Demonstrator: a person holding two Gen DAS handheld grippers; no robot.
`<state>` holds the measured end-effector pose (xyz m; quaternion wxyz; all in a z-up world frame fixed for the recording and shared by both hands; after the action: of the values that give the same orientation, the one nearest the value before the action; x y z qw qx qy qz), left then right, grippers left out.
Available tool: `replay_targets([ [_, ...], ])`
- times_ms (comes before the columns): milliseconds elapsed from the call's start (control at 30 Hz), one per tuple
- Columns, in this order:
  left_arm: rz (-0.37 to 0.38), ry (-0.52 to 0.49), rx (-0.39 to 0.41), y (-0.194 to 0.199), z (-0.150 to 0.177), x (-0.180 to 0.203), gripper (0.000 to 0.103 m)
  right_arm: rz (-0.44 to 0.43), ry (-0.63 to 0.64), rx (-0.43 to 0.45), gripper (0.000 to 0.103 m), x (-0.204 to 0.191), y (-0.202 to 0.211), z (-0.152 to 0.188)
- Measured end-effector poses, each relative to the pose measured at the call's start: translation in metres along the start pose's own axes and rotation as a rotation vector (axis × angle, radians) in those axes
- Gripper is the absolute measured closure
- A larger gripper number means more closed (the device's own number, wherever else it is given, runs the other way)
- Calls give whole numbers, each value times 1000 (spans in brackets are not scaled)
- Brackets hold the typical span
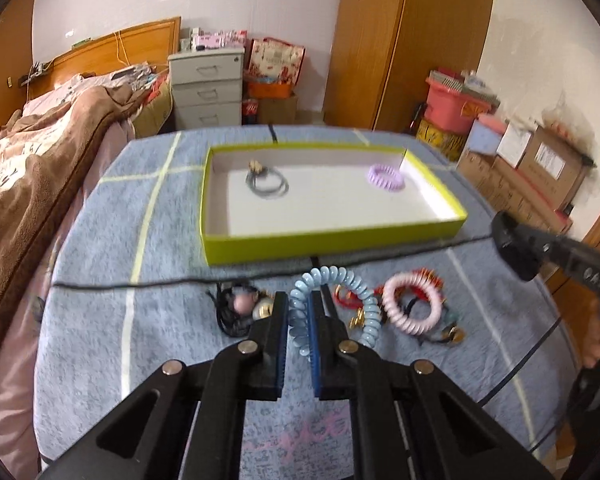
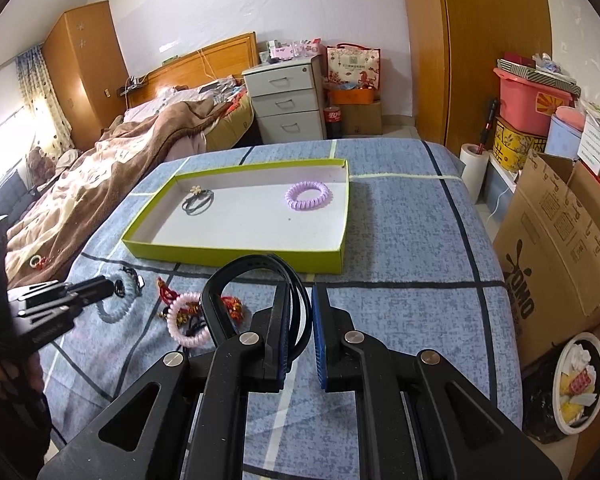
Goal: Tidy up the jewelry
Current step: 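Grasp the black band with the right tool while the left tool grasps the light blue coil bracelet, then carry both items over the tray and open both tools to drop them inside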
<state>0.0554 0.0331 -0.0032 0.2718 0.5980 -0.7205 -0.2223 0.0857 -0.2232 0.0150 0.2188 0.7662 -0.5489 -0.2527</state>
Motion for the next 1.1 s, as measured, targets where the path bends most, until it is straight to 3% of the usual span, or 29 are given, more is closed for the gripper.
replay_targets([
  [200, 12, 24, 41, -7, -34, -10, 93, -17, 7, 3, 92, -6, -16, -22],
  [400, -1, 31, 32, -26, -52, -20, 93, -31, 11, -27, 92, -14, -55, -55],
  [700, -1, 76, -22, -64, -62, -34, 93, -46, 14, -114, 92, -27, -130, -83],
  [1100, -34, 79, -79, -100, -61, -42, 93, -46, -4, -201, 92, -36, -192, -87],
])
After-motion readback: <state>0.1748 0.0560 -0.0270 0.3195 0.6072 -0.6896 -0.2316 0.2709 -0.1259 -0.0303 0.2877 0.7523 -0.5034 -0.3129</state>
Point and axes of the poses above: each gripper's, at about its wrist camera, not at the fingertips, and y roughly against the way its jaws point, x to its right, z to its underside, the point moved 1 cm from there along -y, roughly the way its jaws point, and after that the axes turned 6 degrees about x, right-handed, at the moved point
